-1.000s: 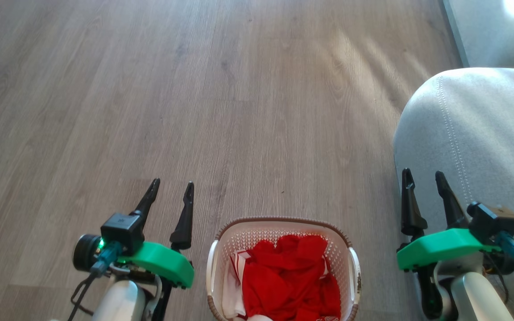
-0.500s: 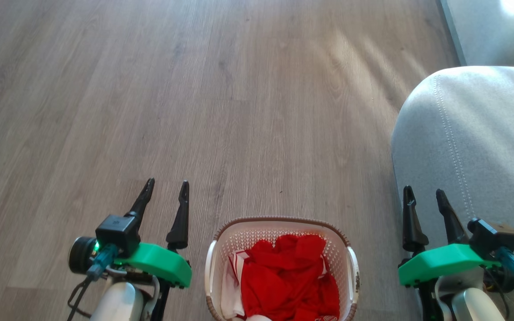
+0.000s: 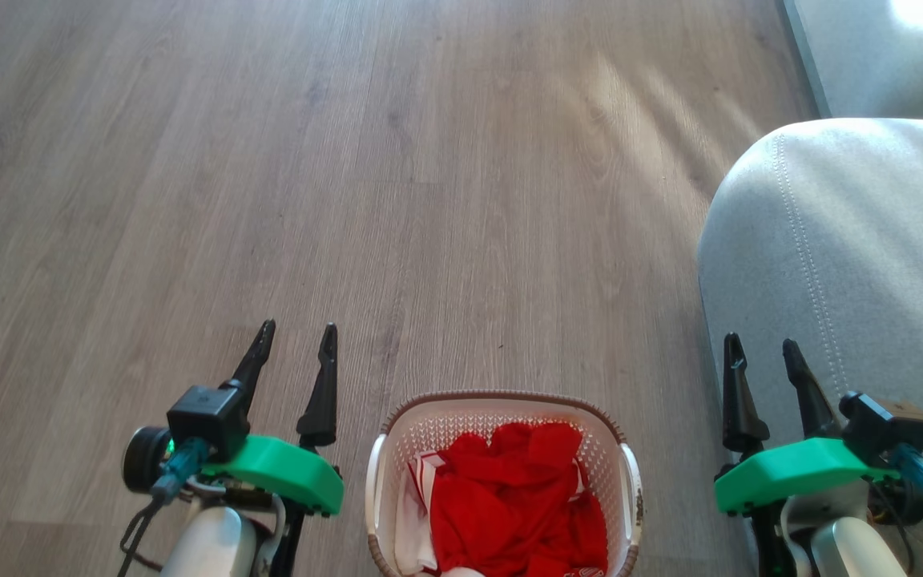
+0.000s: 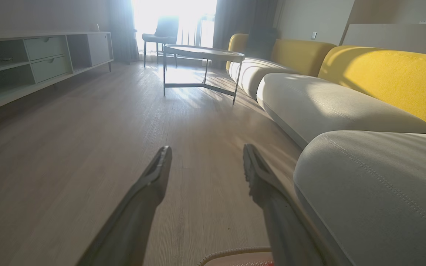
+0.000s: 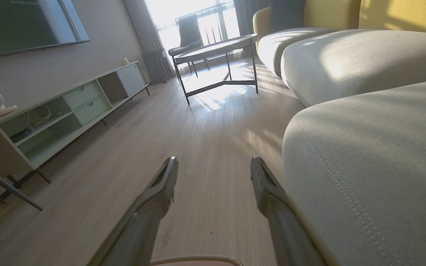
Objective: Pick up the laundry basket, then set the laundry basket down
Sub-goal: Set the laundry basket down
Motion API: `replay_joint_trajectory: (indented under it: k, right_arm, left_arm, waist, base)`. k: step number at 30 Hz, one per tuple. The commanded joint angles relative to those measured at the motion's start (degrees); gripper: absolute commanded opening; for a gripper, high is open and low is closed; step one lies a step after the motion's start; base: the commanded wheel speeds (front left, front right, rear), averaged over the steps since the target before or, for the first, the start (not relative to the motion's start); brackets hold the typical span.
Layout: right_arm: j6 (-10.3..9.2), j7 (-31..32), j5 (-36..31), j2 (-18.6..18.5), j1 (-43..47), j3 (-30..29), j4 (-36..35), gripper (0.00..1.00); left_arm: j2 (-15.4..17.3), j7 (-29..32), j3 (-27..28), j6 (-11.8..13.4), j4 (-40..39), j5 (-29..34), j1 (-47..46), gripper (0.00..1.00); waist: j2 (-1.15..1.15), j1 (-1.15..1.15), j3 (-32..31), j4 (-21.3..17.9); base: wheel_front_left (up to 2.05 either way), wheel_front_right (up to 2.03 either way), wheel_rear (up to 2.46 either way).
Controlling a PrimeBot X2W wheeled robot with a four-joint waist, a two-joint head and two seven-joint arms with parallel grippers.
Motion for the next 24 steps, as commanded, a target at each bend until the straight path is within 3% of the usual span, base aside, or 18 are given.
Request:
replay_joint_trajectory:
  k: [1,24]
  right_arm:
    - [0.39,-0.7,-0.11,-0.07,-2.41,1.3,-2.11,1.0]
    - [0.39,-0.7,-0.12,-0.07,-2.72,1.16,-1.76,1.0]
  left_arm:
    - [-0.1,-0.3,2.1,0.19,-1.81,-0.6,-2.3,1.0]
    - [-0.1,-0.3,2.93,0.01,-2.3,-1.41,-2.26,1.0]
  waist:
    - [0.0,0.0,0.01,0.0]
    - [0.0,0.0,-0.19,-0.45]
  base:
    - [0.0,0.0,0.0]
    - [0.0,0.0,0.0]
